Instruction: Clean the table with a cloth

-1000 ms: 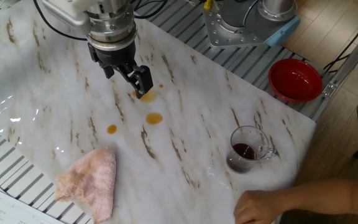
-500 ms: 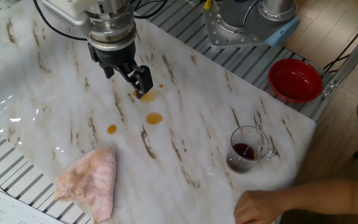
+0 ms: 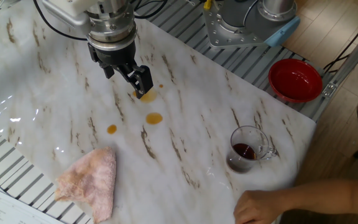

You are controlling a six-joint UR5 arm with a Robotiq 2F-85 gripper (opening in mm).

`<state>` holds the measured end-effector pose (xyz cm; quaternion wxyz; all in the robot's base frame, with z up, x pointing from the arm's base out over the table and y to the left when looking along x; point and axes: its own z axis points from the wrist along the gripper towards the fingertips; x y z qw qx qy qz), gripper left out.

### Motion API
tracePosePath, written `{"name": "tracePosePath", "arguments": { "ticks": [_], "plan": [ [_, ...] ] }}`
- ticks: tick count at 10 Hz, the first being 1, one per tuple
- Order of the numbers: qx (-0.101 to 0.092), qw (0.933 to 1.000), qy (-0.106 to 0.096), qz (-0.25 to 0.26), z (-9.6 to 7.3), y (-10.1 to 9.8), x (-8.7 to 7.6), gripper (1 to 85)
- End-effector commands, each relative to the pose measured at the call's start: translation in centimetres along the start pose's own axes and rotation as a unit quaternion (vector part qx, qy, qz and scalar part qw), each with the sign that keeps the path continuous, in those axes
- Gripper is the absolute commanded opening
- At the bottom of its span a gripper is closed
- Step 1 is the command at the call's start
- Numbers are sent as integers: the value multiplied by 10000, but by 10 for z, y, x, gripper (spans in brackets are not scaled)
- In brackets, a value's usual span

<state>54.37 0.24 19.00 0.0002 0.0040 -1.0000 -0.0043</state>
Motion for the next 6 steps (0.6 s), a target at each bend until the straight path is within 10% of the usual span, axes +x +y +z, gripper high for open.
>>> {"name": "tracePosePath", "arguments": {
  "ticks": [1,2,6],
  "plan": [
    [0,10000,0,0,0,2,0,840],
    [265,9974,-136,-659,0,-10,-8,53],
    [288,9974,-143,-644,0,-11,-8,50]
  ]
}}
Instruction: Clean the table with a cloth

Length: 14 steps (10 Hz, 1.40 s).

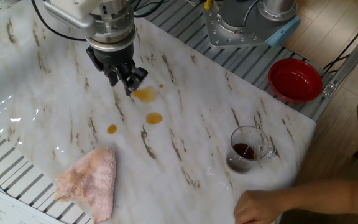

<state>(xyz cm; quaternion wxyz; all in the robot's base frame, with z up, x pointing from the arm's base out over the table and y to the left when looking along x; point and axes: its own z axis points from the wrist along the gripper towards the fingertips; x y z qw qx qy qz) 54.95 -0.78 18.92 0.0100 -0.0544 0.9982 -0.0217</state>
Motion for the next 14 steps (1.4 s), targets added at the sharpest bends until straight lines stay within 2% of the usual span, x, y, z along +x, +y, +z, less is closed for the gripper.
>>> {"name": "tracePosePath", "arguments": {
  "ticks": [1,8,11,14],
  "plan": [
    [28,9999,-46,-147,-1,-1,-3,50],
    [20,10000,-40,-85,-2,4,-4,50],
    [-70,9999,-136,-59,4,7,-2,50],
    [-59,9999,-96,-14,2,9,-3,50]
  ]
}}
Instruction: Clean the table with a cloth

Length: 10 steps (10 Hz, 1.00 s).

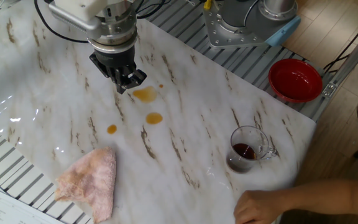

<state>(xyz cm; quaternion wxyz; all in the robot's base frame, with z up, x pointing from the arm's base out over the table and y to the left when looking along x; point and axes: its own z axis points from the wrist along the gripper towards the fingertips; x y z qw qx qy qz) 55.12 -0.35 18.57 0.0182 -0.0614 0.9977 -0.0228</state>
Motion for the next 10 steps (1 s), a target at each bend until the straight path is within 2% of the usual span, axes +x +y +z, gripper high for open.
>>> {"name": "tracePosePath", "arguments": {
  "ticks": [1,3,4,7,10],
  "plan": [
    [-90,9999,-8,79,-1,5,-1,50],
    [-109,9999,-49,111,-1,6,-3,57],
    [-153,9997,-193,61,-2,9,-11,80],
    [-337,9986,-366,184,-3,18,-20,130],
    [-244,9974,-674,103,-4,13,-36,173]
  ]
}}
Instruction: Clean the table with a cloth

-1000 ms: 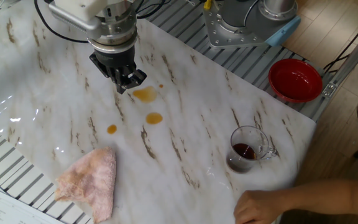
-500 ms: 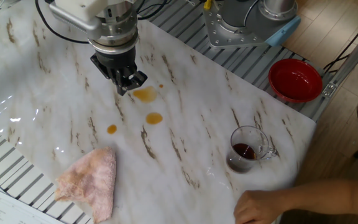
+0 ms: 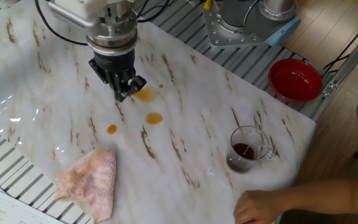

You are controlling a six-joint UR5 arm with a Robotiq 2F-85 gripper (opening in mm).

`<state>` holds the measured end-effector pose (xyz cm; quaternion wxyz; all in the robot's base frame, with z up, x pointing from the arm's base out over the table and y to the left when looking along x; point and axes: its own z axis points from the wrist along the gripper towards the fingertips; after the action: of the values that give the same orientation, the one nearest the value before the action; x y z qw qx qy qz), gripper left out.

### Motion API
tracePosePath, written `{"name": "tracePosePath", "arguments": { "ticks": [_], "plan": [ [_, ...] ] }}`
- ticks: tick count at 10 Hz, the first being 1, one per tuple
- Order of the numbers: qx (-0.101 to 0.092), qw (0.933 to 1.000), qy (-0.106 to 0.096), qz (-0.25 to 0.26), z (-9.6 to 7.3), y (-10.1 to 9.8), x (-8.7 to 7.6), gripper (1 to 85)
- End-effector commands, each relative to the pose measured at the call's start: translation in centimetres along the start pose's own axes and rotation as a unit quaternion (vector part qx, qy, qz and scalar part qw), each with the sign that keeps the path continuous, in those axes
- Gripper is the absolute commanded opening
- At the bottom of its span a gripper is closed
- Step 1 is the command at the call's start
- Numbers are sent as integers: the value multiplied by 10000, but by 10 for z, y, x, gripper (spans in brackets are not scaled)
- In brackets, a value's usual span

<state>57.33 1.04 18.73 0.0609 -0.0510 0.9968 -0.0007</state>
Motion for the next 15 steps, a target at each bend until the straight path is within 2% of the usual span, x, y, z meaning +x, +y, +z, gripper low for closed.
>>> {"name": "tracePosePath", "arguments": {
  "ticks": [1,2,3,7,8,9,11,14,15],
  "plan": [
    [-108,9994,-272,-161,7,5,-21,233],
    [-198,9993,-207,-241,26,8,-34,247],
    [-198,9991,-139,-358,50,7,-51,263],
    [-129,9978,-310,-576,117,5,-95,297],
    [-123,9981,-254,-548,120,3,-92,283],
    [-5,9978,-219,-620,120,-3,-91,280],
    [-18,9982,-237,-556,120,-2,-91,330],
    [-31,9983,-456,-359,120,-1,-103,350],
    [31,9975,-462,-528,121,-4,-106,373]
  ]
}}
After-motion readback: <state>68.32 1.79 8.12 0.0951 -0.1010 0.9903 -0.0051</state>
